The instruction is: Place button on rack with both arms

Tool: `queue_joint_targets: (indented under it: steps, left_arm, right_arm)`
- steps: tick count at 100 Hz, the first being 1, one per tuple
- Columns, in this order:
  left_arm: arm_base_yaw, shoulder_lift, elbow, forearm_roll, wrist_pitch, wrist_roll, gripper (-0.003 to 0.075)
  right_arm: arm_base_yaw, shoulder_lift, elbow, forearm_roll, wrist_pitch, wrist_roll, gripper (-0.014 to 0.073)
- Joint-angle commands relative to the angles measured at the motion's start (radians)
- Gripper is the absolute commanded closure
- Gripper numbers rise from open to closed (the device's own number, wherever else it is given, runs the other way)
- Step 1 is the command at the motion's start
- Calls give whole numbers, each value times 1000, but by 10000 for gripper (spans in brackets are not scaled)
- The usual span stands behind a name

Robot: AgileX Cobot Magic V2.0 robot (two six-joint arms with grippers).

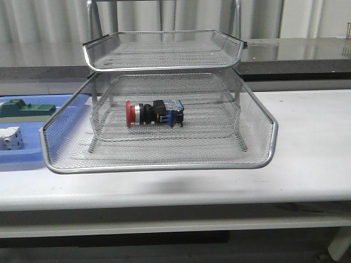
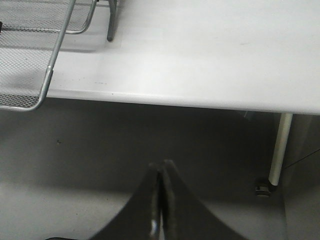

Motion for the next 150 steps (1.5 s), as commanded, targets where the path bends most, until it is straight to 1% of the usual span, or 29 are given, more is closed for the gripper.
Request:
queue_joint_targets:
  steps: [1,27,75,80,87,94,113,118,150]
  left_arm:
    - [5,-44,10,-35,-97,-11,302]
    - [5,-169,95,-58,-98,-11,302]
    - [5,-174,104,-58,-98,-11,308]
    - [5,-174,104,-58,-98,-11,331]
    - [5,-174,104,-58,-98,-11,385]
    - [5,-174,104,-58,-100,-11,458]
    - [5,-174,104,-58,-108,-11,694]
    - [5,-174,104,-58,-111,-11,742]
    - [5,-174,104,-58,-115,-11,741]
  right_arm:
    - [-1,6,-31,-8,-57,-2,661]
    - [-1,6,-31,-8,-57,-2,661]
    - [-1,6,-31,-8,-57,-2,661]
    - [-1,6,-31,-8,-57,-2,661]
    - [-1,6,-31,-8,-57,-2,661]
    - [-1,6,-31,-8,-57,-2,661]
    - [-1,6,-31,-8,-57,-2,661]
    - [-1,6,-31,-8,-57,-2,661]
    - [-1,6,-31,-8,-57,-2,661]
